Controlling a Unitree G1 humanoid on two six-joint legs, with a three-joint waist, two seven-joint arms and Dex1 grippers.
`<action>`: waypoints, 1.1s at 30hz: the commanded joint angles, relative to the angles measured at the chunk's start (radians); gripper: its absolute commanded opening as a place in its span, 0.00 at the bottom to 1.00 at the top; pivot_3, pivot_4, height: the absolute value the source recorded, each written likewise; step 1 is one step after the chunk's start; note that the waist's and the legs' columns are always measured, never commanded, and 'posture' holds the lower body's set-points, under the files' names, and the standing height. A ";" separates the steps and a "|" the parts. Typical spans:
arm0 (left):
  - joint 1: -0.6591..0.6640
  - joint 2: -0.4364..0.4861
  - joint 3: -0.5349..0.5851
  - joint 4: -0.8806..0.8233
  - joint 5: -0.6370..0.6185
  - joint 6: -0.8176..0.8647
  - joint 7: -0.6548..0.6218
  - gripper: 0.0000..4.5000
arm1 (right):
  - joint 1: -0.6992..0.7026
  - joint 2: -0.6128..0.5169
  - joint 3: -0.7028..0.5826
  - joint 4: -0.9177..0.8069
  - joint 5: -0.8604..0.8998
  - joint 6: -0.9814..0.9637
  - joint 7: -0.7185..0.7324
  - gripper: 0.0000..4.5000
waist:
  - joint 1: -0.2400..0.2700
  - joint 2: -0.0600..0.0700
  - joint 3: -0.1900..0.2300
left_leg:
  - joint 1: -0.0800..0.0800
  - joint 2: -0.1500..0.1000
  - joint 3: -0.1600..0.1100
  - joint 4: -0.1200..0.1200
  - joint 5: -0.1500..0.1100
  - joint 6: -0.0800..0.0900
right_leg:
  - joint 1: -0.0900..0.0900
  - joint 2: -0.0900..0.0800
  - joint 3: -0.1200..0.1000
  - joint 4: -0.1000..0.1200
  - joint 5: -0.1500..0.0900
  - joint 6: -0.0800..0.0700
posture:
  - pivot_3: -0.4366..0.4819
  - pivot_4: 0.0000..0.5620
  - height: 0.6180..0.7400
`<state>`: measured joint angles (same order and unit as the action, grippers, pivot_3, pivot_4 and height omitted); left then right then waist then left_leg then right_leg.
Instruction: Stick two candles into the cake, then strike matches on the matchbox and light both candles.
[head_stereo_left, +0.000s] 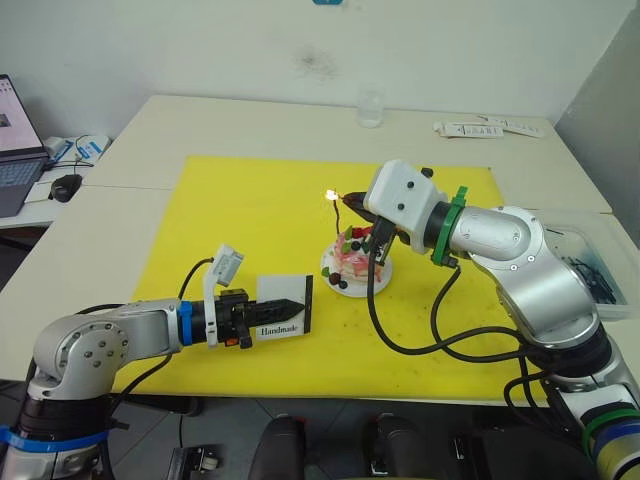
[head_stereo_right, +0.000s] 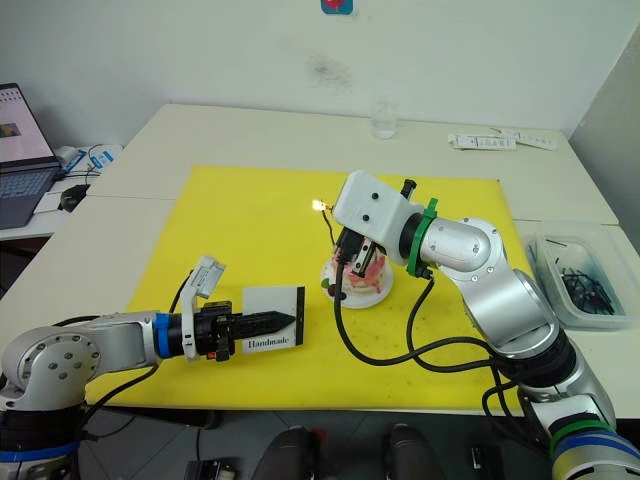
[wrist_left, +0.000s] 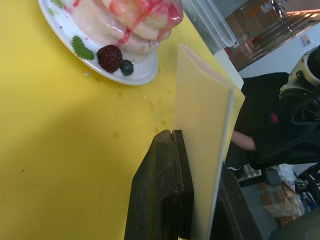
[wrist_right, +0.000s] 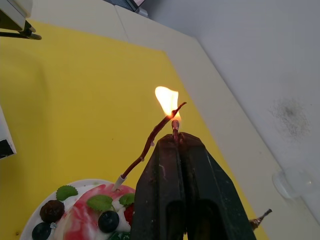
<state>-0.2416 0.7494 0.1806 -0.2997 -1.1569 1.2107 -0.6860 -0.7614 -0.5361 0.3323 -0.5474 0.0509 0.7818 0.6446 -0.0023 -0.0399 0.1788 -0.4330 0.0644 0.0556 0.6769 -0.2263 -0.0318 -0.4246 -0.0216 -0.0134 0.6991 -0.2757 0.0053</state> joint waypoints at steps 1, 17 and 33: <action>-0.011 -0.002 -0.001 -0.007 0.000 -0.008 -0.016 0.00 | -0.008 -0.008 -0.040 -0.044 -0.005 -0.005 -0.009 0.00 | 0.000 0.000 0.000 | 0.000 0.000 0.000 0.000 0.000 0.000 | 0.000 0.000 0.000 0.000 0.000 0.000 | 0.48 0.27 0.54; -0.009 0.000 -0.003 -0.010 0.001 -0.005 -0.023 0.00 | -0.013 -0.003 -0.043 -0.048 -0.001 0.006 -0.012 0.00 | 0.000 0.000 0.000 | 0.000 0.000 0.000 0.000 0.000 0.000 | 0.000 0.000 0.000 0.000 0.000 0.000 | 0.48 0.27 0.54; -0.024 -0.004 -0.011 -0.003 -0.001 -0.006 -0.027 0.00 | -0.003 -0.002 -0.039 -0.055 0.001 0.010 -0.012 0.00 | 0.000 0.000 0.000 | 0.000 0.000 0.000 0.000 0.000 0.000 | 0.000 0.000 0.000 0.000 0.000 0.000 | 0.48 0.27 0.54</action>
<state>-0.2496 0.7486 0.1620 -0.2980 -1.1540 1.2115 -0.7011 -0.7607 -0.5383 0.3263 -0.5665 0.0533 0.7947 0.6445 -0.0024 -0.0399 0.1788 -0.4330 0.0646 0.0555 0.6767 -0.2263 -0.0318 -0.4247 -0.0216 -0.0133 0.6990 -0.2758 0.0053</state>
